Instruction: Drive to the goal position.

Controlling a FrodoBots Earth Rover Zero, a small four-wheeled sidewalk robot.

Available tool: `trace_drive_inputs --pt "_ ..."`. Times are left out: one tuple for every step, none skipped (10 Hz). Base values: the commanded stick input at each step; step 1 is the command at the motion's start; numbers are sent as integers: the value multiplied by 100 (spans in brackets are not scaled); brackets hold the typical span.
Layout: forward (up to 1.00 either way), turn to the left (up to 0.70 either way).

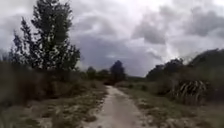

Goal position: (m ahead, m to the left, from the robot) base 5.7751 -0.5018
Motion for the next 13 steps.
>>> trace_drive_inputs --pt "85 0" --pt "85 0" --pt "85 0" --pt "85 0" --pt "85 0" --pt "85 0" --pt "85 0" --pt "85 0" --pt "85 0" --pt "85 0" --pt "85 0" --pt "85 0" --pt "85 0"
